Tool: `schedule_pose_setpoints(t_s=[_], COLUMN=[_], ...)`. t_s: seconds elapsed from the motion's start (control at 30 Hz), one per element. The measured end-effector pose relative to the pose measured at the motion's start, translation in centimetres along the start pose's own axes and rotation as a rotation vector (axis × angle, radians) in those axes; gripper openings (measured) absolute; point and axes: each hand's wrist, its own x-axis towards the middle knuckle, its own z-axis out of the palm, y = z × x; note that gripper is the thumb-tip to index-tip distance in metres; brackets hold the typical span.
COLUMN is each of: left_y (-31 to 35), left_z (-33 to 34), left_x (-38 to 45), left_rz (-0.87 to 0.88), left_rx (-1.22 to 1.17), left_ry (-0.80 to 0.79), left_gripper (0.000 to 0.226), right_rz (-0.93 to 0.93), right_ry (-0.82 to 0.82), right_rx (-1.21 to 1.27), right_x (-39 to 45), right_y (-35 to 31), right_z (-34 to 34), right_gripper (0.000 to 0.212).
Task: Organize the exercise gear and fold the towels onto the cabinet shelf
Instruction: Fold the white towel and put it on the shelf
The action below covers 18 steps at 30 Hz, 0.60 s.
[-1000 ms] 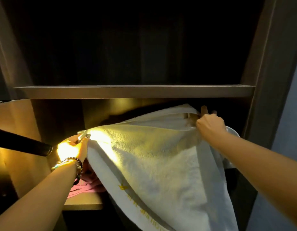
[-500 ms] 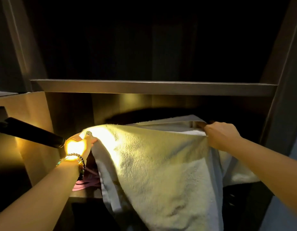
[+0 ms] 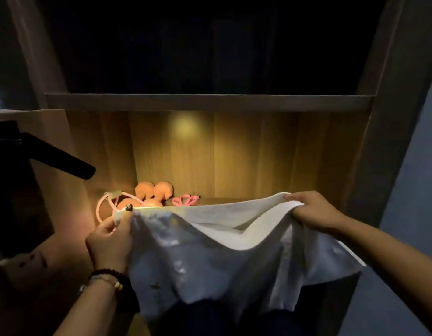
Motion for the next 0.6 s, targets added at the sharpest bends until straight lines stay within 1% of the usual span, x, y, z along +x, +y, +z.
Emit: schedule_pose_setpoints(t_s=[0.07,0.13,0.17,0.2,0.27,0.3,0.37,0.43,0.53,0.6], left_y=[-1.0,-0.8,-0.4,-0.1,0.3,0.2,0.1,0.0,-0.6,-0.7], left_z=[-0.2,-0.2,0.0,-0.1,-0.1,-0.4,-0.9,-1.2,-1.1,-1.0], left_x=[-1.7,-3.2,-3.7,-4.0,-4.1,-3.7,-2.8,-2.2,-1.6,-1.1], left_rz=[0.026,0.04,0.039,0.014,-0.033,-0.055,-0.089,-0.121,-0.2,-0.258], left_rx=[-0.025,-0.143,-0.207,-0.229,-0.248,-0.263,-0.275,-0.219,-0.155,-0.157], left_ry=[0.005,0.012,0.026,0.043,0.089,0.113,0.129,0.087,0.02,-0.013], left_gripper=[0.03,0.028,0.026,0.026,0.027,0.027,0.025,0.024,0.019,0.014], right_rz=[0.073,0.133,0.147,0.143,0.148,0.154,0.133,0.087,0.04,0.02], right_ry=[0.058,0.124,0.137,0.124,0.046,0.02,0.008,-0.027,-0.07,-0.078], right_rx=[0.139,0.286,0.319,0.312,0.208,0.154,0.119,0.065,-0.039,-0.094], right_x=[-1.4,-2.5,-3.0,-3.4,-3.9,-4.1,-4.1,-4.0,-3.5,-3.4], right_y=[1.1,1.7,1.9,2.2,2.9,3.5,4.8,6.0,7.5,8.5], right_z=[0.9,1.6,1.8,2.0,2.3,2.4,2.2,2.0,2.1,2.5], right_gripper=[0.028,0.027,0.024,0.024,0.033,0.032,0.025,0.02,0.022,0.023])
